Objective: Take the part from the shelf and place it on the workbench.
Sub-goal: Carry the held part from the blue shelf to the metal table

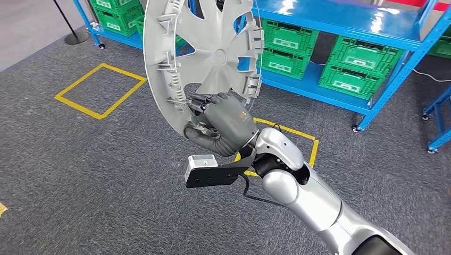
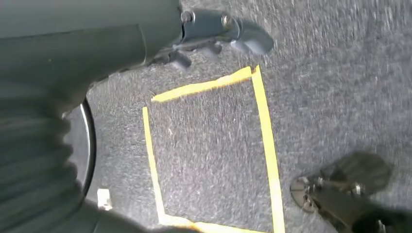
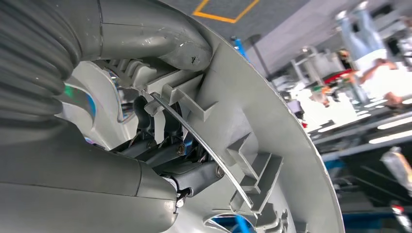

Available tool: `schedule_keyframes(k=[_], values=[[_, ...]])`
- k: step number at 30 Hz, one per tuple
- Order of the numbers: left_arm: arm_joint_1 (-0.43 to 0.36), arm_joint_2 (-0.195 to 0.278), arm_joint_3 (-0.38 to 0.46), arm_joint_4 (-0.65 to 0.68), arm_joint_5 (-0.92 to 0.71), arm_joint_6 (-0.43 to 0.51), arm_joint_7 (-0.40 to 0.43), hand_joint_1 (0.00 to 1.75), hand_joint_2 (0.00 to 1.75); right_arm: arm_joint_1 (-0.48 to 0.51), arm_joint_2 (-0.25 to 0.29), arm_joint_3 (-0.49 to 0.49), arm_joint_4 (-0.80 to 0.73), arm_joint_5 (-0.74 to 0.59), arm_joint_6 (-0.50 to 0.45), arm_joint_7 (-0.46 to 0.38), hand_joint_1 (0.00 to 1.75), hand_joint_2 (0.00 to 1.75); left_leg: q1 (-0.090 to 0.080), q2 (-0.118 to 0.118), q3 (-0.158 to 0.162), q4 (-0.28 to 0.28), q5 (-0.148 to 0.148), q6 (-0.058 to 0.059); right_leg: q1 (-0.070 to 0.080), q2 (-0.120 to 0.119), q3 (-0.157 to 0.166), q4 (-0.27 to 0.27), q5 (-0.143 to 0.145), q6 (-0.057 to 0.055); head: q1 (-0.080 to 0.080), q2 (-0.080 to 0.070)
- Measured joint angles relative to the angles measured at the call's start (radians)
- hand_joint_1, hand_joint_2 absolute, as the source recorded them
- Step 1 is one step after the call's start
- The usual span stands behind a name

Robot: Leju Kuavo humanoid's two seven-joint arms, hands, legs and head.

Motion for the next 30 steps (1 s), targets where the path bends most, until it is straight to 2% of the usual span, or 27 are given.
schedule_keyframes(k=[1, 3, 4, 6, 7, 8, 9, 10, 11, 12, 13, 15, 16, 17, 19, 20, 21, 23, 24, 25, 26, 27, 28, 30], values=[[0.000, 0.000, 0.000, 0.000, -0.001, 0.000, 0.000, 0.00, 1.75, -0.001, 0.000, 0.000, 0.000, 0.000, 0.000, 0.000, 1.75, 1.75, 0.000, -0.009, -0.005, 0.001, 0.002, -0.007, 0.000, 0.010, 0.007, -0.020, 0.002, -0.002, 0.000, 0.000], [0.001, 0.001, 0.000, 0.000, -0.004, 0.000, 0.000, 0.00, 1.75, -0.002, 0.001, 0.000, 0.000, 0.000, 0.000, 0.001, 1.75, 1.75, 0.004, -0.026, -0.013, -0.003, 0.009, -0.022, 0.003, -0.004, 0.006, -0.026, 0.006, -0.010, 0.000, 0.000], [0.002, 0.001, 0.000, 0.000, -0.005, 0.000, 0.000, 0.00, 1.75, -0.002, 0.003, 0.000, 0.000, 0.000, 0.001, 0.002, 1.75, 1.75, 0.005, -0.019, -0.017, -0.002, 0.009, -0.028, 0.003, -0.013, 0.008, -0.030, 0.009, -0.016, 0.000, 0.000], [0.001, 0.002, 0.000, 0.001, -0.007, 0.000, 0.001, 0.00, 1.75, -0.004, 0.007, 0.000, 0.000, 0.001, 0.002, 0.004, 1.75, 1.75, 0.004, 0.026, -0.039, 0.041, -0.017, -0.039, 0.000, -0.035, 0.012, -0.039, 0.016, -0.029, -0.006, 0.000], [0.000, 0.002, 0.000, 0.001, -0.007, 0.000, 0.001, 0.00, 1.75, -0.006, 0.009, 0.000, -0.001, 0.003, 0.002, 0.005, 1.75, 1.75, 0.004, 0.056, -0.062, 0.091, -0.044, -0.044, 0.000, -0.046, 0.013, -0.041, 0.017, -0.032, -0.008, 0.000], [-0.001, 0.002, 0.000, 0.001, -0.006, 0.000, 0.001, 0.00, 1.75, -0.006, 0.009, 0.000, -0.001, 0.005, 0.004, 0.005, 1.75, 1.75, 0.006, 0.075, -0.092, 0.155, -0.075, -0.049, 0.000, -0.058, 0.013, -0.041, 0.016, -0.035, -0.011, 0.000], [-0.001, 0.002, 0.000, 0.001, -0.005, 0.000, 0.001, 0.00, 1.75, -0.007, 0.010, 0.000, -0.001, 0.006, 0.005, 0.005, 1.75, 1.75, 0.009, 0.083, -0.119, 0.215, -0.099, -0.054, 0.000, -0.071, 0.012, -0.041, 0.016, -0.036, -0.011, 0.000], [0.000, 0.002, 0.000, 0.001, -0.004, 0.000, 0.002, 0.00, 1.75, -0.007, 0.010, 0.000, -0.001, 0.007, 0.008, 0.005, 1.75, 1.75, 0.012, 0.087, -0.135, 0.252, -0.109, -0.057, 0.000, -0.083, 0.012, -0.041, 0.015, -0.036, -0.011, 0.000], [0.002, 0.003, 0.000, 0.001, -0.003, 0.000, 0.002, 0.00, 1.75, -0.008, 0.011, 0.000, -0.001, 0.008, 0.010, 0.005, 1.75, 1.75, 0.014, 0.091, -0.133, 0.253, -0.101, -0.060, 0.000, -0.094, 0.012, -0.041, 0.015, -0.035, -0.011, 0.000], [0.003, 0.004, 0.001, 0.001, -0.003, 0.000, 0.002, 0.00, 1.75, -0.009, 0.013, 0.000, 0.000, 0.007, 0.011, 0.005, 1.75, 1.75, 0.016, 0.097, -0.110, 0.214, -0.077, -0.062, -0.001, -0.106, 0.013, -0.041, 0.014, -0.034, -0.011, 0.000], [0.003, 0.005, 0.001, 0.001, -0.002, 0.000, 0.002, 0.00, 1.75, -0.010, 0.014, 0.000, 0.000, 0.007, 0.012, 0.005, 1.75, 1.75, 0.018, 0.113, -0.072, 0.147, -0.046, -0.063, -0.001, -0.116, 0.015, -0.041, 0.012, -0.031, -0.011, 0.000], [0.001, 0.006, 0.001, 0.000, -0.002, 0.000, 0.002, 0.00, 1.75, -0.013, 0.017, 0.000, -0.001, 0.008, 0.013, 0.004, 1.75, 1.75, 0.013, 0.147, -0.005, 0.027, -0.010, -0.053, 0.003, -0.135, 0.019, -0.040, 0.008, -0.020, -0.011, 0.000], [0.001, 0.006, 0.001, 0.000, -0.002, 0.000, 0.001, 0.00, 1.75, -0.014, 0.018, 0.000, -0.001, 0.008, 0.013, 0.002, 1.75, 1.75, 0.010, 0.155, 0.010, -0.002, -0.005, -0.046, 0.006, -0.144, 0.020, -0.040, 0.006, -0.014, -0.010, 0.000], [0.001, 0.006, 0.001, 0.000, -0.002, 0.000, 0.001, 0.00, 1.75, -0.015, 0.018, 0.000, -0.001, 0.009, 0.013, 0.001, 1.75, 1.75, 0.006, 0.151, 0.010, -0.008, -0.007, -0.036, 0.008, -0.152, 0.022, -0.042, 0.006, -0.007, -0.009, 0.000], [0.006, 0.007, 0.001, 0.000, -0.002, 0.000, 0.001, 0.00, 1.75, -0.016, 0.020, 0.000, -0.001, 0.009, 0.013, 0.000, 1.75, 1.75, 0.006, 0.128, 0.008, -0.013, -0.001, -0.020, 0.006, -0.163, 0.027, -0.045, 0.004, 0.007, -0.007, 0.000], [0.007, 0.007, 0.002, 0.000, -0.002, 0.000, 0.001, 0.00, 1.75, -0.016, 0.020, 0.000, -0.001, 0.009, 0.013, 0.000, 1.75, 1.75, 0.006, 0.118, 0.010, -0.017, 0.002, -0.012, 0.004, -0.150, 0.026, -0.035, -0.005, 0.012, -0.007, 0.000], [0.008, 0.007, 0.003, 0.000, -0.002, 0.000, 0.001, 0.00, 1.75, -0.016, 0.021, 0.000, -0.001, 0.009, 0.013, 0.000, 1.75, 1.75, 0.008, 0.108, 0.012, -0.022, 0.005, -0.005, 0.001, -0.127, 0.014, -0.006, -0.024, 0.016, -0.006, 0.000], [0.007, 0.008, 0.005, 0.000, -0.002, 0.001, 0.001, 0.00, 1.75, -0.015, 0.020, 0.000, -0.001, 0.009, 0.013, -0.001, 1.75, 1.75, 0.009, 0.087, 0.013, -0.025, 0.007, 0.004, 0.000, -0.072, -0.044, 0.115, -0.085, 0.017, -0.002, 0.000], [0.006, 0.008, 0.007, 0.000, -0.002, 0.001, 0.001, 0.00, 1.75, -0.015, 0.019, 0.000, 0.000, 0.010, 0.013, -0.001, 1.75, 1.75, 0.008, 0.076, 0.012, -0.024, 0.007, 0.007, 0.001, -0.059, -0.080, 0.183, -0.111, 0.017, -0.001, 0.000], [0.007, 0.009, 0.008, 0.000, -0.002, 0.001, 0.000, 0.00, 1.75, -0.014, 0.019, 0.000, 0.000, 0.010, 0.013, 0.000, 1.75, 1.75, 0.007, 0.063, 0.012, -0.024, 0.007, 0.008, 0.003, -0.053, -0.107, 0.230, -0.121, 0.016, -0.001, 0.000], [0.008, 0.009, 0.008, 0.000, -0.002, 0.001, 0.000, 0.00, 1.75, -0.014, 0.019, 0.001, 0.000, 0.010, 0.013, 0.001, 1.75, 1.75, 0.005, 0.050, 0.011, -0.022, 0.007, 0.008, 0.003, -0.051, -0.116, 0.240, -0.112, 0.014, -0.001, 0.000], [0.008, 0.009, 0.008, 0.000, -0.002, 0.001, 0.000, 0.00, 1.75, -0.014, 0.019, 0.001, 0.000, 0.009, 0.013, 0.002, 1.75, 1.75, 0.005, 0.036, 0.011, -0.020, 0.007, 0.008, 0.004, -0.048, -0.105, 0.208, -0.083, 0.011, -0.001, 0.000], [0.009, 0.008, 0.008, 0.000, -0.002, 0.001, 0.000, 0.00, 1.75, -0.014, 0.019, 0.001, -0.001, 0.009, 0.013, 0.002, 1.75, 1.75, 0.005, 0.022, 0.011, -0.018, 0.006, 0.007, 0.004, -0.040, -0.077, 0.145, -0.044, 0.007, -0.001, 0.000], [0.009, 0.008, 0.009, 0.000, -0.002, 0.001, 0.000, 0.00, 1.75, -0.016, 0.019, 0.001, -0.001, 0.010, 0.013, 0.002, 1.75, 1.75, 0.005, -0.002, 0.006, -0.011, 0.006, 0.000, 0.002, -0.002, -0.019, 0.015, 0.010, 0.001, 0.000, 0.000]])
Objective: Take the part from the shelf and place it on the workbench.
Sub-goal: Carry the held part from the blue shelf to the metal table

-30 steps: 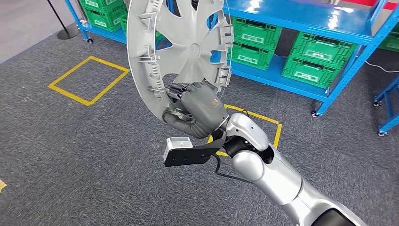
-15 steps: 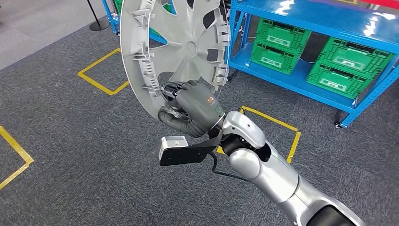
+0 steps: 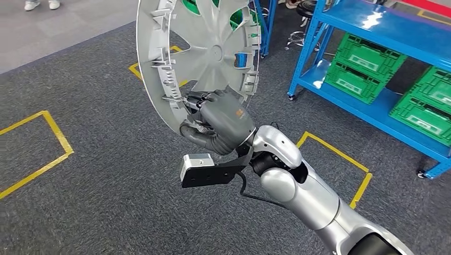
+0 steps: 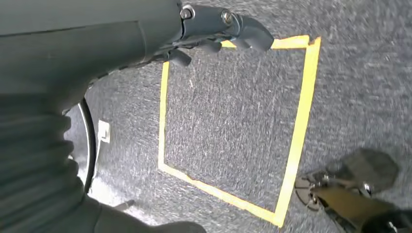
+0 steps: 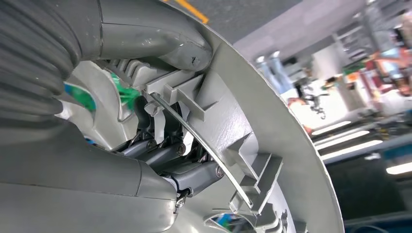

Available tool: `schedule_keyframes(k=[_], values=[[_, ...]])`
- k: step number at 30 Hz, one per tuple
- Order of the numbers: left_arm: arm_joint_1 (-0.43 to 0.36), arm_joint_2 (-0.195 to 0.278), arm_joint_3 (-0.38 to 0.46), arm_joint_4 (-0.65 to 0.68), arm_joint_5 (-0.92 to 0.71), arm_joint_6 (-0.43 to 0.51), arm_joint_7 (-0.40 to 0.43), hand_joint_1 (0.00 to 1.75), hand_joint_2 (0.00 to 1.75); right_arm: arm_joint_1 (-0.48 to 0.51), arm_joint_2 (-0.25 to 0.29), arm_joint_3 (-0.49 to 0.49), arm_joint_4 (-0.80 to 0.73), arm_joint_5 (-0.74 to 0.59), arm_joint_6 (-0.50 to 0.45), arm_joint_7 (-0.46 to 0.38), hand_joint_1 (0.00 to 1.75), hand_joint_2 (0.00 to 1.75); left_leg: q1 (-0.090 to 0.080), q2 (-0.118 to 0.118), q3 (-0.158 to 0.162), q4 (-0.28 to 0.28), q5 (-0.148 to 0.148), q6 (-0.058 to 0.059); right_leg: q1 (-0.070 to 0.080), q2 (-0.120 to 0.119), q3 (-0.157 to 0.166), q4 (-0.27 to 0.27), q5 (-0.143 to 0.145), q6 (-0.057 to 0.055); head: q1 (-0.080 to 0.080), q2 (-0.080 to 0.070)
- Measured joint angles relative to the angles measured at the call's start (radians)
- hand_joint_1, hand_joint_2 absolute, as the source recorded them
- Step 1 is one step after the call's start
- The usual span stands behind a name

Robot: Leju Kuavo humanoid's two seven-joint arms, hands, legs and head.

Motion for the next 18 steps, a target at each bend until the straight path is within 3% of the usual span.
schedule_keyframes(k=[2, 4, 6, 8, 10, 11, 12, 14, 16, 17, 18], values=[[0.000, -0.001, 0.000, 0.000, 0.000, 0.000, 0.000, 0.00, 1.75, -0.001, 0.000, 0.000, 0.000, 0.000, 0.000, 0.000, 1.75, 1.75, 0.002, -0.019, -0.008, 0.002, 0.002, -0.013, 0.003, 0.019, 0.018, -0.047, 0.009, -0.004, 0.000, 0.000], [0.003, 0.000, 0.001, 0.000, 0.000, 0.000, 0.000, 0.00, 1.75, -0.001, 0.001, 0.000, 0.000, 0.000, 0.000, 0.000, 1.75, 1.75, 0.006, -0.033, -0.014, -0.002, 0.006, -0.027, 0.004, -0.002, 0.020, -0.054, 0.014, -0.014, 0.000, 0.000], [0.004, 0.000, 0.001, 0.000, 0.000, 0.000, 0.000, 0.00, 1.75, -0.001, 0.003, 0.000, 0.000, 0.000, 0.000, 0.000, 1.75, 1.75, 0.003, 0.001, -0.030, 0.026, -0.011, -0.037, 0.001, -0.025, 0.028, -0.066, 0.021, -0.028, -0.003, 0.000], [0.001, -0.002, 0.002, 0.000, 0.000, 0.000, 0.000, 0.00, 1.75, -0.001, 0.004, 0.000, 0.000, 0.002, 0.000, 0.000, 1.75, 1.75, 0.001, 0.061, -0.079, 0.129, -0.065, -0.046, 0.001, -0.050, 0.034, -0.072, 0.022, -0.037, -0.008, 0.000], [-0.001, -0.002, 0.003, 0.000, 0.000, 0.000, 0.000, 0.00, 1.75, -0.001, 0.004, 0.000, 0.000, 0.005, 0.000, 0.000, 1.75, 1.75, 0.006, 0.086, -0.136, 0.246, -0.110, -0.053, 0.003, -0.075, 0.035, -0.072, 0.020, -0.039, -0.009, 0.000], [-0.001, -0.002, 0.004, 0.000, 0.000, 0.000, 0.000, 0.00, 1.75, 0.000, 0.004, 0.000, 0.000, 0.006, 0.000, 0.000, 1.75, 1.75, 0.009, 0.091, -0.145, 0.266, -0.110, -0.056, 0.003, -0.087, 0.035, -0.072, 0.018, -0.038, -0.009, 0.000], [0.000, -0.001, 0.004, 0.000, 0.000, 0.000, 0.000, 0.00, 1.75, 0.000, 0.004, 0.000, 0.000, 0.007, 0.000, 0.000, 1.75, 1.75, 0.012, 0.095, -0.135, 0.248, -0.093, -0.058, 0.002, -0.098, 0.036, -0.071, 0.017, -0.036, -0.009, 0.000], [0.000, 0.000, 0.006, 0.000, 0.000, 0.001, -0.001, 0.00, 1.75, 0.000, 0.004, 0.000, 0.000, 0.008, 0.000, -0.001, 1.75, 1.75, 0.015, 0.123, -0.066, 0.119, -0.036, -0.059, 0.002, -0.118, 0.040, -0.068, 0.011, -0.029, -0.009, 0.000], [-0.003, -0.001, 0.006, -0.001, 0.000, 0.001, -0.001, 0.00, 1.75, -0.001, 0.005, 0.000, -0.001, 0.009, -0.001, -0.001, 1.75, 1.75, 0.011, 0.150, -0.010, 0.015, -0.004, -0.048, 0.006, -0.136, 0.043, -0.064, 0.003, -0.016, -0.008, 0.000], [-0.004, -0.002, 0.006, -0.001, 0.000, 0.001, -0.002, 0.00, 1.75, -0.001, 0.005, 0.000, -0.001, 0.009, -0.001, -0.002, 1.75, 1.75, 0.008, 0.154, -0.002, -0.001, -0.003, -0.039, 0.008, -0.144, 0.045, -0.064, 0.001, -0.009, -0.008, 0.000], [-0.004, -0.002, 0.006, -0.001, 0.000, 0.001, -0.002, 0.00, 1.75, -0.001, 0.006, 0.000, -0.001, 0.009, -0.001, -0.002, 1.75, 1.75, 0.005, 0.143, -0.003, -0.001, -0.002, -0.030, 0.009, -0.152, 0.047, -0.066, -0.001, -0.003, -0.007, 0.000]])
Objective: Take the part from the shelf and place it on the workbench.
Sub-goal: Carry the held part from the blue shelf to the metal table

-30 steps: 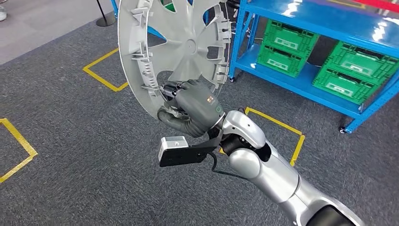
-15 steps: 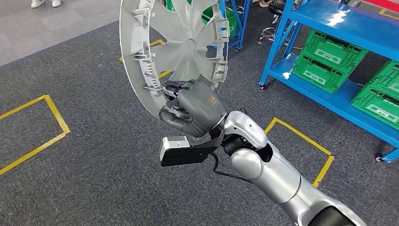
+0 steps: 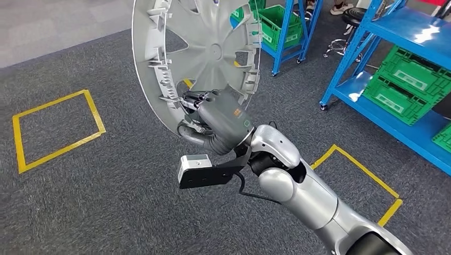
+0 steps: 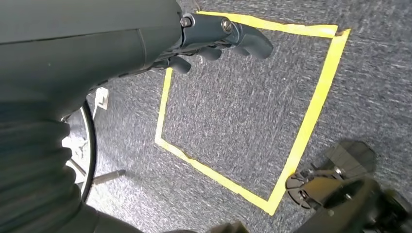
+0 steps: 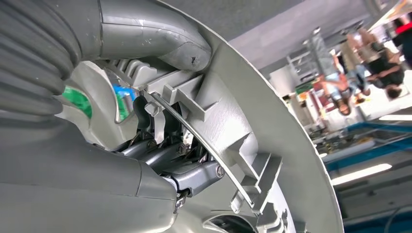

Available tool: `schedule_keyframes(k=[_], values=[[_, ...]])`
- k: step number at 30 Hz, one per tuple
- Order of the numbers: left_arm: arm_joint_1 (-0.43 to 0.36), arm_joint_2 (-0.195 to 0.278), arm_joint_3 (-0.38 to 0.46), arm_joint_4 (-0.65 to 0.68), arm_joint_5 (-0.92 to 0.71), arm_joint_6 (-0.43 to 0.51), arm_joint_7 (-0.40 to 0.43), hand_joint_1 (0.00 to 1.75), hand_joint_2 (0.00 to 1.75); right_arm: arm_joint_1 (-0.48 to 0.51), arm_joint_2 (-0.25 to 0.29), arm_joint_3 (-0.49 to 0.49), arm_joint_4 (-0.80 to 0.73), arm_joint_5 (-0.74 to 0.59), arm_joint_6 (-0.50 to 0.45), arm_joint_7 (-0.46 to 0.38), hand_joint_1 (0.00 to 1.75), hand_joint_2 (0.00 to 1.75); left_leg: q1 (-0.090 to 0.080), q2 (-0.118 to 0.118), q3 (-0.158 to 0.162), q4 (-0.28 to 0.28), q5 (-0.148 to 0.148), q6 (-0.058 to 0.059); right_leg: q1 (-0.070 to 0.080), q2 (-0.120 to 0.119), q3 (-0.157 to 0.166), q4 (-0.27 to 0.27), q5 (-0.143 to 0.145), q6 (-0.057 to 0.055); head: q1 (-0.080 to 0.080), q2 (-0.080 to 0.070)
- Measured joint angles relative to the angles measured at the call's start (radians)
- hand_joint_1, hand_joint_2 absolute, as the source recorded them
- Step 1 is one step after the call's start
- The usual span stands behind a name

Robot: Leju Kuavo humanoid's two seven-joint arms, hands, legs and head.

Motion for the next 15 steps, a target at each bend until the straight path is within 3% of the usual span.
schedule_keyframes(k=[1, 3, 4, 6, 7, 8, 9, 10, 12, 13, 15], values=[[0.001, 0.000, 0.000, 0.000, 0.000, 0.000, 0.000, 0.00, 1.75, 0.000, 0.000, 0.000, 0.000, 0.000, 0.000, 0.000, 1.75, 1.75, 0.000, -0.011, -0.001, 0.000, 0.001, 0.008, -0.001, -0.007, 0.003, -0.002, -0.002, 0.006, 0.001, 0.000], [0.003, 0.001, 0.000, 0.000, 0.000, 0.000, 0.000, 0.00, 1.75, 0.000, 0.001, 0.000, -0.003, 0.001, 0.000, 0.001, 1.75, 1.75, 0.002, -0.032, 0.001, -0.004, 0.004, 0.021, -0.006, 0.016, -0.004, 0.023, -0.023, 0.017, 0.002, 0.000], [0.003, 0.002, 0.001, 0.000, 0.000, 0.001, 0.000, 0.00, 1.75, 0.000, 0.001, 0.000, -0.004, 0.001, 0.000, 0.002, 1.75, 1.75, 0.003, -0.042, 0.002, -0.006, 0.006, 0.027, -0.008, 0.042, -0.022, 0.064, -0.048, 0.020, 0.003, 0.000], [0.003, 0.003, 0.001, 0.000, 0.000, 0.001, -0.001, 0.00, 1.75, 0.001, 0.000, 0.000, -0.007, 0.003, 0.001, 0.004, 1.75, 1.75, 0.002, -0.062, 0.002, -0.006, 0.006, 0.034, -0.009, 0.088, -0.086, 0.198, -0.109, 0.020, 0.005, 0.000], [0.004, 0.003, 0.001, 0.000, 0.001, 0.002, -0.003, 0.00, 1.75, 0.002, -0.001, 0.000, -0.007, 0.004, 0.001, 0.004, 1.75, 1.75, 0.001, -0.074, 0.002, -0.006, 0.006, 0.035, -0.007, 0.096, -0.119, 0.259, -0.128, 0.019, 0.006, 0.000], [0.005, 0.003, 0.002, 0.000, 0.001, 0.002, -0.005, 0.00, 1.75, 0.002, -0.001, 0.000, -0.007, 0.005, 0.002, 0.004, 1.75, 1.75, -0.001, -0.087, 0.002, -0.005, 0.005, 0.036, -0.005, 0.100, -0.140, 0.290, -0.129, 0.016, 0.006, 0.000], [0.007, 0.003, 0.002, 0.000, 0.001, 0.002, -0.006, 0.00, 1.75, 0.003, -0.001, 0.000, -0.007, 0.004, 0.002, 0.005, 1.75, 1.75, -0.002, -0.101, 0.002, -0.003, 0.005, 0.037, -0.004, 0.102, -0.141, 0.281, -0.110, 0.011, 0.006, 0.000], [0.009, 0.003, 0.002, 0.000, 0.001, 0.002, -0.007, 0.00, 1.75, 0.003, -0.001, 0.000, -0.008, 0.004, 0.002, 0.005, 1.75, 1.75, -0.003, -0.115, 0.002, -0.002, 0.005, 0.036, -0.002, 0.107, -0.124, 0.233, -0.075, 0.006, 0.006, 0.000], [0.010, 0.002, 0.002, 0.001, 0.001, 0.003, -0.009, 0.00, 1.75, 0.003, -0.002, 0.000, -0.010, 0.004, 0.002, 0.005, 1.75, 1.75, -0.004, -0.141, 0.001, 0.001, 0.005, 0.034, 0.002, 0.140, -0.063, 0.092, -0.006, -0.007, 0.006, 0.000], [0.010, 0.001, 0.002, 0.001, 0.001, 0.003, -0.010, 0.00, 1.75, 0.002, -0.002, 0.000, -0.012, 0.004, 0.002, 0.004, 1.75, 1.75, -0.004, -0.152, -0.002, 0.002, 0.006, 0.030, 0.003, 0.154, -0.042, 0.041, 0.012, -0.010, 0.006, 0.000], [0.012, 0.000, 0.002, 0.001, 0.001, 0.004, -0.010, 0.00, 1.75, 0.001, -0.004, 0.000, -0.015, 0.002, 0.003, 0.004, 1.75, 1.75, -0.001, -0.171, -0.008, -0.001, 0.010, 0.017, 0.008, 0.161, -0.030, 0.009, 0.017, -0.014, 0.006, 0.000]])
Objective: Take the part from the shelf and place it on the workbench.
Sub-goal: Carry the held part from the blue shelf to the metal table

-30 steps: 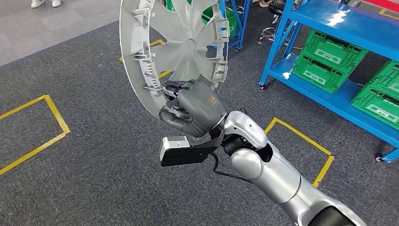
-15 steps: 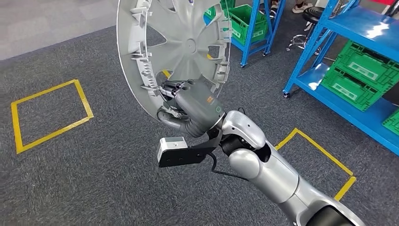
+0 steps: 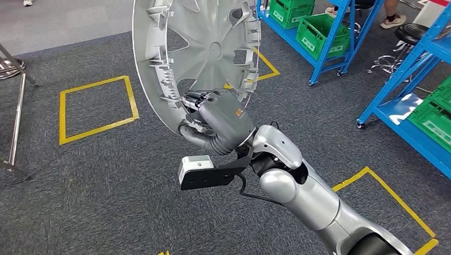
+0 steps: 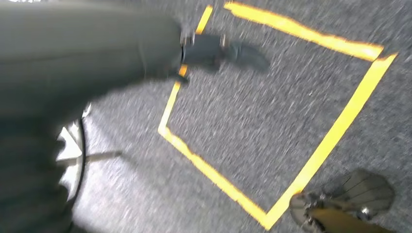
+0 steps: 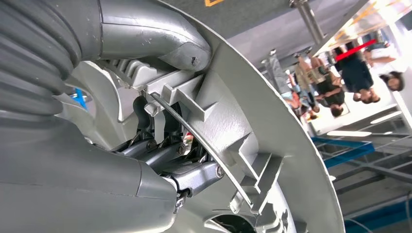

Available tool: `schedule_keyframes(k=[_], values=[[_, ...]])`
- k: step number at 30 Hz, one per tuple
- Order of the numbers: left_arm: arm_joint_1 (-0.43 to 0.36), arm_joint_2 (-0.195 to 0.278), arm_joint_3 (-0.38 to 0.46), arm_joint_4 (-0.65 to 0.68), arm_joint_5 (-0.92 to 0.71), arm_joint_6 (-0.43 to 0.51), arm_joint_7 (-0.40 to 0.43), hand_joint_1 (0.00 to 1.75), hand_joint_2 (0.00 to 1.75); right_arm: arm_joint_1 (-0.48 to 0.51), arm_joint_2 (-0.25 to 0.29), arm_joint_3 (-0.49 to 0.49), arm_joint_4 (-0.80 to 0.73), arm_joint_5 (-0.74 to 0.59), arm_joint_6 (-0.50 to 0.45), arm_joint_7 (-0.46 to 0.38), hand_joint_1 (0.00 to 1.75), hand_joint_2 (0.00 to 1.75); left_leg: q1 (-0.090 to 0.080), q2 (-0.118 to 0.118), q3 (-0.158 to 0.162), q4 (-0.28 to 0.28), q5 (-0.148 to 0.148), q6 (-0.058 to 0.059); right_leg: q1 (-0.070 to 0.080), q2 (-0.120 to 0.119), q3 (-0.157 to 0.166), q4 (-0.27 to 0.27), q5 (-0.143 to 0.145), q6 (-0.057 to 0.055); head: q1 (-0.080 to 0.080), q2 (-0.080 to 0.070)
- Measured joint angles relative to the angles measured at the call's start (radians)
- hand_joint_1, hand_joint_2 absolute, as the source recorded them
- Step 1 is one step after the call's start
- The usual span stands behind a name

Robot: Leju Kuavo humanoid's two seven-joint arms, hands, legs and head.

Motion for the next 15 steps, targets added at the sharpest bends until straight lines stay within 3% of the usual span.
schedule_keyframes(k=[1, 2, 3, 4, 6, 8, 9, 11, 12, 14, 15], values=[[0.002, 0.000, 0.000, 0.000, 0.000, 0.000, 0.000, 0.00, 1.75, -0.001, 0.000, 0.000, -0.001, -0.002, 0.001, 0.000, 1.75, 1.75, 0.001, -0.009, -0.002, -0.003, 0.002, -0.007, 0.000, -0.010, 0.003, -0.005, 0.003, -0.004, 0.001, 0.000], [0.005, 0.000, 0.000, 0.000, 0.000, 0.001, 0.000, 0.00, 1.75, -0.002, -0.001, 0.000, -0.002, -0.003, 0.002, 0.000, 1.75, 1.75, 0.001, -0.002, -0.005, -0.002, 0.002, -0.011, -0.002, -0.021, 0.007, -0.011, 0.007, -0.009, 0.001, 0.000], [0.007, 0.000, 0.001, 0.001, 0.000, 0.001, -0.001, 0.00, 1.75, -0.003, -0.001, 0.000, -0.002, -0.005, 0.002, 0.000, 1.75, 1.75, -0.001, 0.019, -0.011, 0.008, -0.005, -0.016, -0.004, -0.031, 0.013, -0.018, 0.011, -0.015, 0.000, 0.000], [0.007, -0.001, 0.001, 0.001, 0.000, 0.002, -0.001, 0.00, 1.75, -0.004, -0.001, 0.000, -0.003, -0.006, 0.003, -0.001, 1.75, 1.75, -0.002, 0.048, -0.026, 0.039, -0.024, -0.020, -0.006, -0.044, 0.019, -0.025, 0.014, -0.021, -0.002, 0.000], [0.006, -0.002, 0.002, 0.001, 0.000, 0.004, -0.003, 0.00, 1.75, -0.007, -0.001, 0.000, -0.003, -0.007, 0.003, -0.001, 1.75, 1.75, 0.000, 0.103, -0.082, 0.156, -0.083, -0.031, -0.006, -0.068, 0.024, -0.029, 0.015, -0.027, -0.005, 0.000], [0.006, -0.002, 0.003, 0.001, 0.000, 0.005, -0.004, 0.00, 1.75, -0.007, -0.002, 0.000, -0.003, -0.007, 0.003, -0.001, 1.75, 1.75, 0.007, 0.116, -0.134, 0.261, -0.119, -0.042, -0.006, -0.094, 0.024, -0.029, 0.013, -0.027, -0.005, 0.000], [0.007, -0.002, 0.004, 0.001, 0.000, 0.005, -0.004, 0.00, 1.75, -0.008, -0.002, 0.000, -0.003, -0.008, 0.004, 0.000, 1.75, 1.75, 0.012, 0.119, -0.136, 0.264, -0.111, -0.047, -0.007, -0.106, 0.025, -0.029, 0.011, -0.025, -0.005, 0.000], [0.008, -0.001, 0.008, 0.001, 0.001, 0.006, -0.004, 0.00, 1.75, -0.009, -0.002, 0.001, -0.003, -0.012, 0.005, 0.000, 1.75, 1.75, 0.019, 0.139, -0.081, 0.165, -0.055, -0.056, -0.010, -0.129, 0.028, -0.025, 0.005, -0.017, -0.005, 0.000], [0.007, -0.003, 0.009, 0.001, 0.002, 0.006, -0.005, 0.00, 1.75, -0.012, -0.002, 0.001, -0.003, -0.016, 0.006, 0.000, 1.75, 1.75, 0.020, 0.165, -0.044, 0.098, -0.030, -0.056, -0.008, -0.138, 0.028, -0.020, 0.000, -0.010, -0.005, 0.000], [0.004, -0.008, 0.011, 0.001, 0.003, 0.006, -0.006, 0.00, 1.75, -0.021, -0.002, 0.002, -0.003, -0.022, 0.007, 0.000, 1.75, 1.75, 0.018, 0.197, -0.002, 0.019, -0.005, -0.041, -0.003, -0.155, 0.028, -0.010, -0.010, 0.005, -0.002, 0.000], [0.003, -0.010, 0.012, 0.000, 0.004, 0.006, -0.006, 0.00, 1.75, -0.026, -0.003, 0.002, -0.003, -0.025, 0.008, 0.000, 1.75, 1.75, 0.016, 0.198, -0.002, 0.015, -0.006, -0.029, -0.001, -0.163, 0.029, -0.007, -0.013, 0.011, 0.000, 0.000]])
